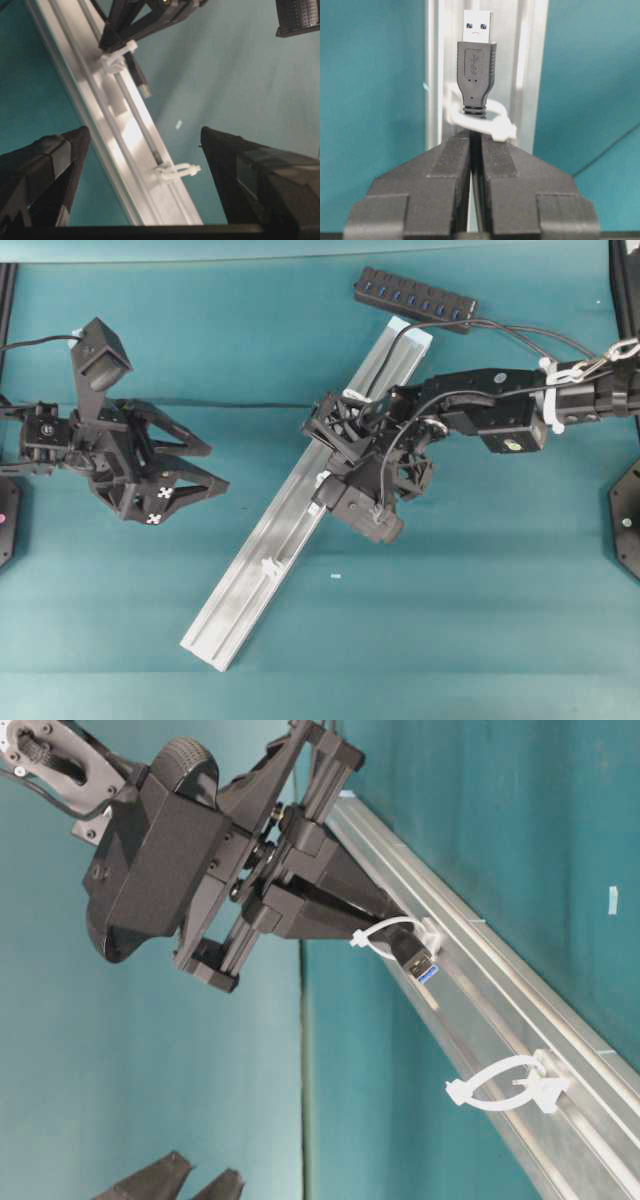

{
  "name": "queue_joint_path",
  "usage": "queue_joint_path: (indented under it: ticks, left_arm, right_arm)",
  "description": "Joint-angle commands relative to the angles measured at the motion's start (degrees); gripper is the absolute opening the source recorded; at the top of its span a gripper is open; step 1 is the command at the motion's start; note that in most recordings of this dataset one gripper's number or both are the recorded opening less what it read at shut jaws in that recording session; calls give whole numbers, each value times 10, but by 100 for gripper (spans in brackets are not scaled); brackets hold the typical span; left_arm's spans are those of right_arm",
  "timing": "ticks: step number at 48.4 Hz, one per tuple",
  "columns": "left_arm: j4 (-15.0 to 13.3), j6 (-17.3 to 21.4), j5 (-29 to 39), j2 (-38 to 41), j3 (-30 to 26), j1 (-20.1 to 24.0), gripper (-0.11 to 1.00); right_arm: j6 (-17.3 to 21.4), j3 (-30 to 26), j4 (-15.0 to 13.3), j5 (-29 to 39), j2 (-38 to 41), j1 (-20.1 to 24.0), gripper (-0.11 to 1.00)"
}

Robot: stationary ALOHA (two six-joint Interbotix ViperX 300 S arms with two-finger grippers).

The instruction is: Pass the USB cable through three rings with both arms.

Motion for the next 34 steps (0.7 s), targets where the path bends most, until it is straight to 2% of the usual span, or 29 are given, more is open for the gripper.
queue_joint_path:
  ticks: [1,9,25,34]
  left_arm:
    - [2,1,-18,12,-8,-10,96]
    - [2,-11,-49,64,-18,-26,96]
    - [2,-15,-147,208,-62,-22,96]
    - [2,-16,-163,279,-104,-18,96]
  right_arm:
    - [13,-7,2,-4,1,2,6]
    - [26,-12,2,-3,0,0,6]
    - [34,-12,2,-1,-3,-2,6]
    - [34,-12,2,-1,-4,-2,6]
